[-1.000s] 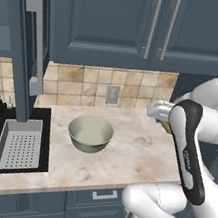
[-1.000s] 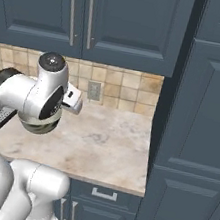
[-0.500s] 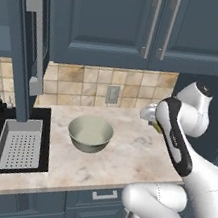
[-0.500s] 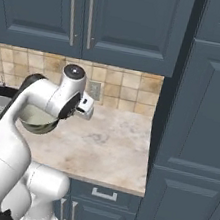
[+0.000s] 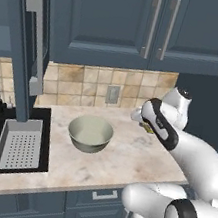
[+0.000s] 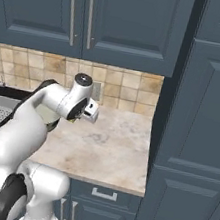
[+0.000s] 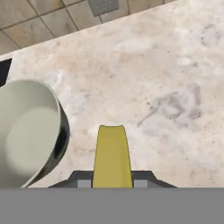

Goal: Pick the egg and butter from the fridge and place them by the bowl for mixing.

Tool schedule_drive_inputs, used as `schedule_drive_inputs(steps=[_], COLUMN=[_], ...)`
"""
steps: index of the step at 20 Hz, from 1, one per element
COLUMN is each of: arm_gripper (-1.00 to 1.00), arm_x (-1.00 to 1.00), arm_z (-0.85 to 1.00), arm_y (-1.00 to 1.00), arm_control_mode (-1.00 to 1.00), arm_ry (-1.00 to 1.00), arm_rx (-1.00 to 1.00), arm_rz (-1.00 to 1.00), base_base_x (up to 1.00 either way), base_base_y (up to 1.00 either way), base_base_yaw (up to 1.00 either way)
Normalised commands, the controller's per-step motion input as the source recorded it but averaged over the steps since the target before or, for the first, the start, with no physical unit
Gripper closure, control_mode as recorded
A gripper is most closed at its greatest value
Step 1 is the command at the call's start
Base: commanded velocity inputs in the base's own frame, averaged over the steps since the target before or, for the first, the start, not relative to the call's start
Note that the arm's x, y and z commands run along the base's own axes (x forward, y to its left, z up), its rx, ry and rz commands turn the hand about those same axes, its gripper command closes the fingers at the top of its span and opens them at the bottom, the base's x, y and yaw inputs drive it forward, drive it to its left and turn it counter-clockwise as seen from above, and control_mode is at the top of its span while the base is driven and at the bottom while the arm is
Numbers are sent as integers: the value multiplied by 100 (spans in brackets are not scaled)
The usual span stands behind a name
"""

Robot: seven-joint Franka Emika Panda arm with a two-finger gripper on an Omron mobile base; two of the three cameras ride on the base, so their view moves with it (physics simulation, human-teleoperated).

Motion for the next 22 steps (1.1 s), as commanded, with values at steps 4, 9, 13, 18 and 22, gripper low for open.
schedule_drive_inputs(steps=[4,9,13,18,22], arm_gripper=[100,100,100,100,100], arm_x=[54,54,32,26,13], arm_z=[-48,-44,-42,-43,-36], arm_y=[4,5,17,21,12], arm_control_mode=[-100,-100,-100,-100,-100], arm_ry=[9,7,3,0,0], arm_rx=[0,0,0,0,3], arm_rz=[0,0,0,0,0], base_base_x=[0,0,0,0,0], base_base_y=[0,0,0,0,0], base_base_yaw=[0,0,0,0,0])
